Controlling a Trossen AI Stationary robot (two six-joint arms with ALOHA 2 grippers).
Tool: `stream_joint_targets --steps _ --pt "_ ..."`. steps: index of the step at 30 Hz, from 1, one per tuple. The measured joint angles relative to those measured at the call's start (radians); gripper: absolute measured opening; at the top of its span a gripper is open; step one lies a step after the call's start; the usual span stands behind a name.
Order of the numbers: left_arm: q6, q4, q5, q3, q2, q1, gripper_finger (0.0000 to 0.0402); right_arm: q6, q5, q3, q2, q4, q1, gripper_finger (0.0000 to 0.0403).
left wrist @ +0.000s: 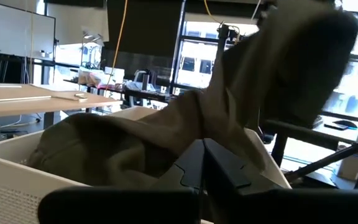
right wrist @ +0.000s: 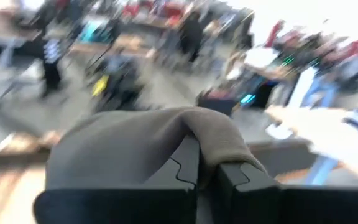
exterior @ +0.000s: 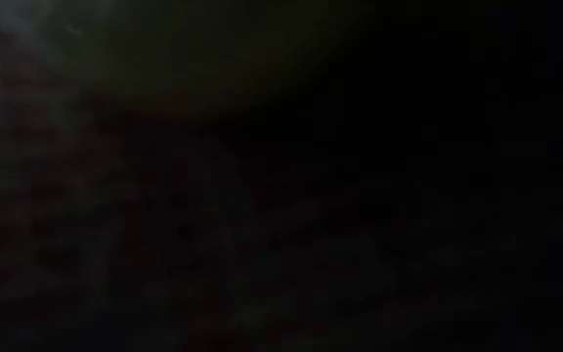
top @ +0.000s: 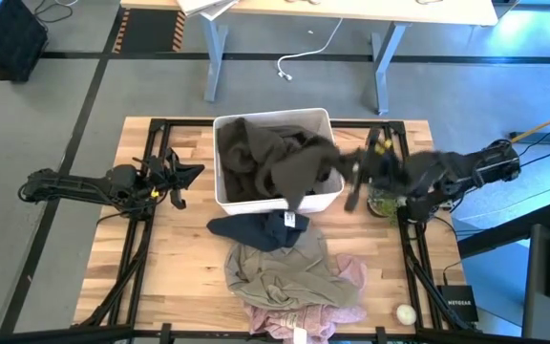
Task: Sort clothes
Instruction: Put the gray jacket into the laundry bin
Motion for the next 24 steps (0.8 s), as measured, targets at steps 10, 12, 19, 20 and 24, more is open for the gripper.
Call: stream_joint_targets --steps 10,12,19,20,24 --pt "0.007 -0.001 0.000 0.000 0.000 0.000 0.0004 0.078 -0.127 0.002 0.137 0.066 -0.334 0.0061" --pt "0.007 -0.002 0.000 0.000 0.000 0.000 0.0004 0.120 -0.181 0.001 0.177 0.024 -0.363 0.0084" --pt "0.007 -0.006 0.000 0.000 0.000 0.000 0.0004 0.041 -0.194 0.083 0.232 -0.204 -0.354 0.0169" --pt "0.007 -0.009 0.000 0.000 0.000 0.000 0.0004 0.030 -0.185 0.118 0.232 -0.266 -0.344 0.0180" --pt "0.007 -0.021 0.000 0.000 0.000 0.000 0.0004 0.027 -0.170 0.295 0.231 -0.498 -0.282 0.0214"
